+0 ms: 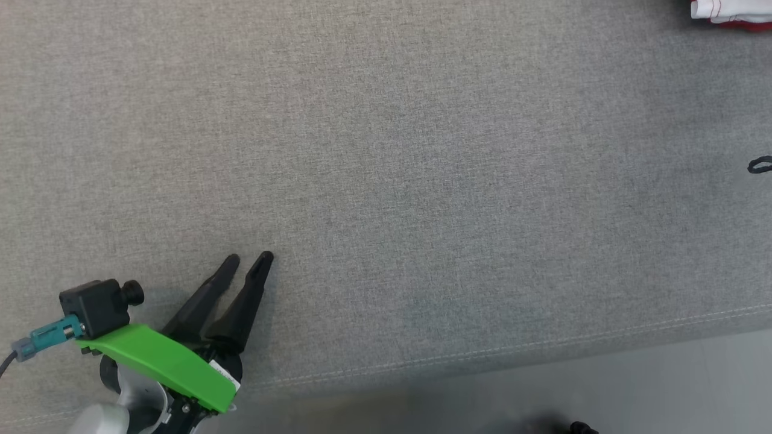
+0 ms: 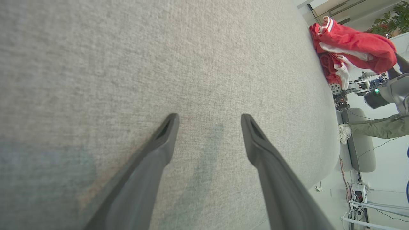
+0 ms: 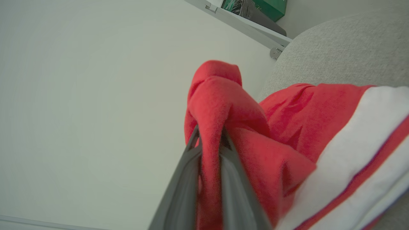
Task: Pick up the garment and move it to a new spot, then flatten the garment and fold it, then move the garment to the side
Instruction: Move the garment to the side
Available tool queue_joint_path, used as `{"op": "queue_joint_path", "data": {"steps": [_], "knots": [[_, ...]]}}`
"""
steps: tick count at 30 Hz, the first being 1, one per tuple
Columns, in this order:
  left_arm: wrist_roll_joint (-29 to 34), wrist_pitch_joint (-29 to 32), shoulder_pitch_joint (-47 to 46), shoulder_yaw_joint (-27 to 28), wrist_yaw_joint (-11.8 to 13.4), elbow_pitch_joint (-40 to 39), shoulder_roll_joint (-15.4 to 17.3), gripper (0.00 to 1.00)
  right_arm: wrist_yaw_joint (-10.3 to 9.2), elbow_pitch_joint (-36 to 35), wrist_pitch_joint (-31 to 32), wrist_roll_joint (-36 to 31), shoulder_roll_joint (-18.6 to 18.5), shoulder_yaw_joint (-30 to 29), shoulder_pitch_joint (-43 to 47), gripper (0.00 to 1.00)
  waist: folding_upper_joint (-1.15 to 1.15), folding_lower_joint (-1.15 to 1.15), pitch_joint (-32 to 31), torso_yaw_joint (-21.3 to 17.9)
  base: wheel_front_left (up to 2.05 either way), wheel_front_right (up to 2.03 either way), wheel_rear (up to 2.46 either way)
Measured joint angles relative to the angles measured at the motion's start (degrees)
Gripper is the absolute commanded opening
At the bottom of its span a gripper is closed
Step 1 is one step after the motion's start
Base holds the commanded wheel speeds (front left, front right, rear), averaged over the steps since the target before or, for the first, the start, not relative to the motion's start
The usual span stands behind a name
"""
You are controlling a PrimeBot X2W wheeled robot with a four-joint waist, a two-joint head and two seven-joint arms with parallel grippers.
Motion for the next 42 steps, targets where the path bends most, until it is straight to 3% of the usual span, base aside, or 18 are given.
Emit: {"op": "queue_joint_path", "data": {"steps": [10,11,12,15,16,17,21,26,33,42], "knots": [[0.01,-0.09,0.01,0.78,-0.08,-1.67,0.81,1.0,0.77,3.1,-6.03,-2.68,0.93,-0.29,-0.01,0.0,0.0,0.0,1.84,-1.84,0.0,0.0,0.0],[0.01,-0.09,0.01,0.76,-0.08,-1.52,0.81,1.0,0.76,3.44,-6.72,-3.2,0.9,-0.36,-0.01,0.22,0.0,0.0,1.67,-1.88,0.0,0.0,0.0],[0.01,-0.09,0.0,0.73,-0.08,-1.36,0.79,1.0,0.76,3.69,-7.49,-3.78,0.74,-0.45,-0.01,0.32,0.0,0.0,1.48,-1.91,0.0,0.0,0.0],[0.01,-0.08,-0.09,0.57,-0.07,-0.91,0.68,1.0,0.04,4.67,-9.72,-5.26,-0.46,-1.0,-0.02,0.41,0.0,0.0,0.92,-1.95,0.0,0.0,0.0],[0.01,-0.08,-0.1,0.56,-0.07,-0.85,0.66,1.0,-0.18,4.99,-10.7,-5.76,-1.03,-1.51,-0.04,0.86,0.0,0.0,0.82,-1.95,0.0,0.0,0.0],[0.01,-0.08,-0.12,0.56,-0.07,-0.8,0.64,1.0,-0.64,5.32,-11.73,-6.42,-1.63,-1.88,-0.06,1.0,0.0,0.0,0.77,-1.94,0.0,0.0,0.0],[0.01,-0.07,-0.18,0.54,-0.02,-0.68,0.33,1.0,-1.99,7.1,-14.6,-8.49,-2.78,-2.4,-0.07,1.0,0.0,0.0,0.62,-1.8,0.0,0.0,0.0],[0.0,-0.08,-0.58,0.37,-0.02,0.31,-0.78,1.0,-2.01,7.58,-15.06,-10.62,-2.59,-1.55,-0.03,1.0,0.0,0.0,0.04,-1.41,0.0,0.0,0.0],[-0.45,-0.78,-1.44,-0.34,-0.4,3.13,-3.18,1.0,1.54,5.61,-15.14,-14.92,-1.7,2.82,2.35,1.0,0.0,0.0,-2.16,-0.67,0.0,0.0,0.0],[0.23,-3.23,-1.82,-1.7,-1.59,7.14,-5.8,1.0,3.01,2.45,-16.06,-23.2,-5.13,4.97,8.48,1.0,0.0,0.0,-6.44,0.99,0.0,0.0,0.0]]}}
